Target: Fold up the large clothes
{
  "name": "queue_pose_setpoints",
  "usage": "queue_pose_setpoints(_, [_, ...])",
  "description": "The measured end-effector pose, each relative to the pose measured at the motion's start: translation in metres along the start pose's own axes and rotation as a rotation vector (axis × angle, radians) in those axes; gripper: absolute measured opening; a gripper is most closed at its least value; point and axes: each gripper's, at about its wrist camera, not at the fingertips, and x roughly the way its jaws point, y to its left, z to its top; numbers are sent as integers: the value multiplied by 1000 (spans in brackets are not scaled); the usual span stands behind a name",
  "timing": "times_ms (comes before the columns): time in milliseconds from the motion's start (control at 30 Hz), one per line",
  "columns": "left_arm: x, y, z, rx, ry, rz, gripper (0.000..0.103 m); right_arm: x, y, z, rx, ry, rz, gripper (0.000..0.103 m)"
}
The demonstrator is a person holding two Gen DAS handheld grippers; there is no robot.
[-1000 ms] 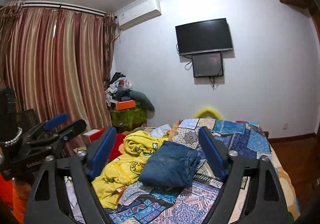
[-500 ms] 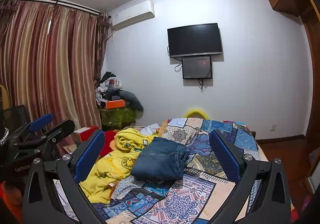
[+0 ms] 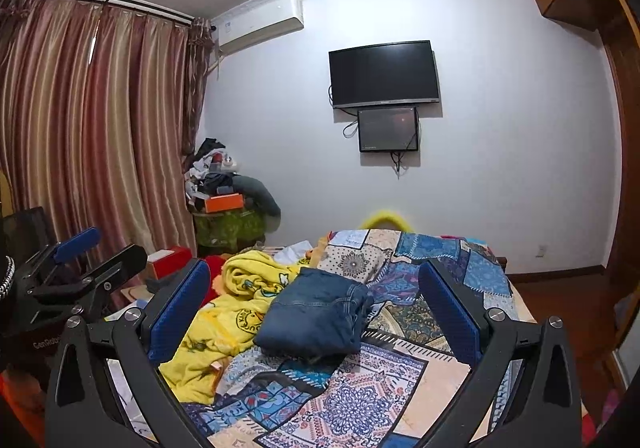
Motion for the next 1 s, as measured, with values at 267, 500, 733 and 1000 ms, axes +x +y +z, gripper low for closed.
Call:
queue_pose_setpoints(267, [1, 2, 0, -12, 4, 1, 102, -5, 0, 2, 1, 3, -10, 103])
queue_pose_setpoints(500, [1, 2, -1, -19, 1, 0, 102, -7, -1, 4, 4, 6, -11, 103])
queue_pose_setpoints(733, [1, -3, 0, -25, -2, -11, 102, -7, -3, 4, 7, 6, -12, 103])
queue_pose_setpoints(1000, [1, -8, 1, -26, 15, -45, 102, -8, -4, 7, 16, 5, -16, 103])
